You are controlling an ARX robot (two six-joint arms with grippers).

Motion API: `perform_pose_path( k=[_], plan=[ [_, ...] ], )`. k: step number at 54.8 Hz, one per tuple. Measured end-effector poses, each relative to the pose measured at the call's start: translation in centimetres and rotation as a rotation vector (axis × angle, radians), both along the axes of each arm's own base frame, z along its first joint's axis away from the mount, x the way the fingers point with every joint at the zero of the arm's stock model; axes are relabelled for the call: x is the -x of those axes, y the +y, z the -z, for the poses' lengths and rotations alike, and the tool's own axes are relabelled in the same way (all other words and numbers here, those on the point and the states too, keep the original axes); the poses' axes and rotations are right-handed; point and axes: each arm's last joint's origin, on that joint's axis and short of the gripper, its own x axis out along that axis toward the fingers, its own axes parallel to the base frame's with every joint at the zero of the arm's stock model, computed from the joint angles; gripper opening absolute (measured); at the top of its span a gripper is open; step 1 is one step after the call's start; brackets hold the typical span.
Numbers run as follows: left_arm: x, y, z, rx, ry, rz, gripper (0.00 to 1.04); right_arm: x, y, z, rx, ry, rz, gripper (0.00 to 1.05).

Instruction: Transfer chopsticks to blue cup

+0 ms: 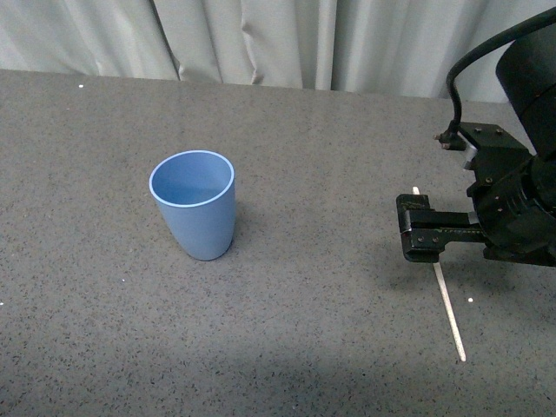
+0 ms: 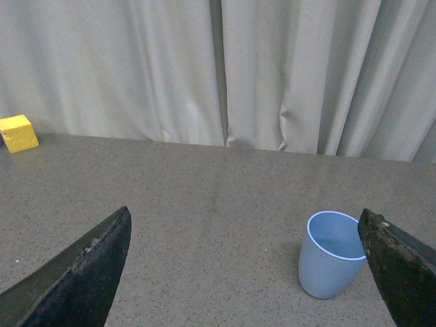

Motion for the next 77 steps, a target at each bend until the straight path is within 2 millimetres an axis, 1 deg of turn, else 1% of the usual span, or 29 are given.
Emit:
perform_pose_path(
  k=[6, 7, 12, 13, 21, 23, 25, 28, 37, 45, 48, 53, 56, 58, 61, 67, 70, 74, 75, 77],
  plan=[
    [0.0, 0.0, 0.0, 0.0, 0.0, 0.0, 0.98, -0.5, 0.3, 0.5, 0.002, 0.027, 0.006, 0.95],
    [0.0, 0.0, 0.0, 0.0, 0.0, 0.0, 0.98, -0.6, 0.3, 0.7, 0.003, 0.036, 0.008, 0.93],
    [0.0, 0.0, 0.0, 0.0, 0.0, 0.0, 0.98, -0.9, 0.5, 1.2, 0.004, 0.064, 0.019, 0.78],
    [0.0, 0.0, 0.0, 0.0, 0.0, 0.0, 0.98, -0.9, 0.5, 1.3, 0.003, 0.068, 0.022, 0.76],
    [0.0, 0.0, 0.0, 0.0, 0.0, 0.0, 0.98, -1.0, 0.5, 2.2, 0.008, 0.107, 0.046, 0.47],
    [0.0, 0.0, 0.0, 0.0, 0.0, 0.0, 0.98, -0.9, 0.4, 2.3, 0.013, 0.115, 0.051, 0.38],
    [0.0, 0.0, 0.0, 0.0, 0.0, 0.0, 0.98, -0.9, 0.4, 2.3, 0.014, 0.121, 0.053, 0.33],
    [0.0, 0.0, 0.0, 0.0, 0.0, 0.0, 0.98, -0.9, 0.4, 2.4, 0.014, 0.126, 0.058, 0.22],
    [0.0, 0.0, 0.0, 0.0, 0.0, 0.0, 0.98, -1.0, 0.2, 2.5, 0.012, 0.127, 0.069, 0.0],
    [0.0, 0.0, 0.0, 0.0, 0.0, 0.0, 0.98, -1.0, 0.1, 2.2, 0.002, 0.101, 0.073, 0.01],
    [0.0, 0.0, 0.0, 0.0, 0.0, 0.0, 0.98, -0.9, 0.0, 1.7, 0.008, 0.067, 0.07, 0.01],
    [0.0, 0.0, 0.0, 0.0, 0.0, 0.0, 0.98, -0.8, 0.3, 0.2, -0.022, -0.035, 0.054, 0.01],
    [0.0, 0.0, 0.0, 0.0, 0.0, 0.0, 0.98, -0.7, 0.6, -1.4, -0.051, -0.136, 0.029, 0.01],
    [0.0, 0.0, 0.0, 0.0, 0.0, 0.0, 0.98, -0.7, 0.8, -2.2, -0.06, -0.184, 0.012, 0.01],
    [0.0, 0.0, 0.0, 0.0, 0.0, 0.0, 0.98, -0.6, 1.5, -4.2, -0.089, -0.302, -0.029, 0.01],
    [0.0, 0.0, 0.0, 0.0, 0.0, 0.0, 0.98, -0.3, 2.9, -6.9, -0.147, -0.469, -0.114, 0.01],
    [0.0, 0.0, 0.0, 0.0, 0.0, 0.0, 0.98, 0.1, 4.1, -8.3, -0.187, -0.587, -0.196, 0.01],
    [0.0, 0.0, 0.0, 0.0, 0.0, 0.0, 0.98, 0.5, 5.6, -9.1, -0.259, -0.69, -0.299, 0.01],
    [0.0, 0.0, 0.0, 0.0, 0.0, 0.0, 0.98, 0.8, 6.3, -9.4, -0.306, -0.727, -0.35, 0.01],
    [0.0, 0.0, 0.0, 0.0, 0.0, 0.0, 0.98, 1.0, 7.3, -9.7, -0.342, -0.776, -0.417, 0.01]
  ],
)
